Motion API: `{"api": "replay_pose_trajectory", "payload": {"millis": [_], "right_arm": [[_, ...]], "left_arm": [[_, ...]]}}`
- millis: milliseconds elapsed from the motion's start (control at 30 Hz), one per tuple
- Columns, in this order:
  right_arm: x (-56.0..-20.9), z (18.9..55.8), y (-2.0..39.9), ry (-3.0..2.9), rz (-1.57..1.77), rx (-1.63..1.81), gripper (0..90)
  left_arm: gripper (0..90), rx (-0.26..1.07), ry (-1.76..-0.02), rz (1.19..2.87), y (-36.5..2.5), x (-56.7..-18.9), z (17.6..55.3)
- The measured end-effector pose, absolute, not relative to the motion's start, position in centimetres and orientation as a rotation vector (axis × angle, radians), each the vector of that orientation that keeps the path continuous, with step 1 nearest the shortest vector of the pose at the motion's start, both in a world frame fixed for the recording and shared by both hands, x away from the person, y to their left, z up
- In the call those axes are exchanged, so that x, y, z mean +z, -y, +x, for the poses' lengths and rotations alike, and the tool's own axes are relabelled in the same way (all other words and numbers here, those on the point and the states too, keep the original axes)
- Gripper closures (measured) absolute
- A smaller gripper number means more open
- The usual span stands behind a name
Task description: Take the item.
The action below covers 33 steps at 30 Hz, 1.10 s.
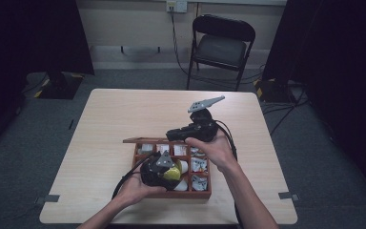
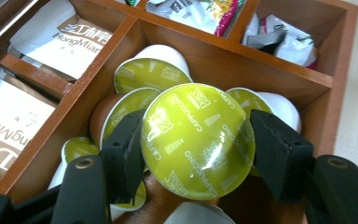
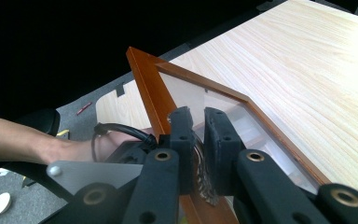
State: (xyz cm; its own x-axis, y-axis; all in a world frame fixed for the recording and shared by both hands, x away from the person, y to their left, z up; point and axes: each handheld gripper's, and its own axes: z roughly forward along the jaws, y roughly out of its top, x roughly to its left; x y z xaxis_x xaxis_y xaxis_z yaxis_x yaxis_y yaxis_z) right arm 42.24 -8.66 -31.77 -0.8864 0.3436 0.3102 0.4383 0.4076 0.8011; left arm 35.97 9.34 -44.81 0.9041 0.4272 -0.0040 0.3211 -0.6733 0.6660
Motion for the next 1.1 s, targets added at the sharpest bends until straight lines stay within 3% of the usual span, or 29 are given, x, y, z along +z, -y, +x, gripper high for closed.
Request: {"api": "replay_pose_trajectory", "payload": {"millis": [867,1100], "right_arm": [[-31.8,42.2,8.7,2.551,-0.711,-1.5,82.3],[-31.9,42.1,8.7,2.552,-0.713,-1.498,82.2]], "left_arm": [[38.8,0.142,-0.462,2.303,-10.6,-43.0,33.9],[38.8,0.124,-0.51,2.238,-11.7,-42.9,33.4]]}}
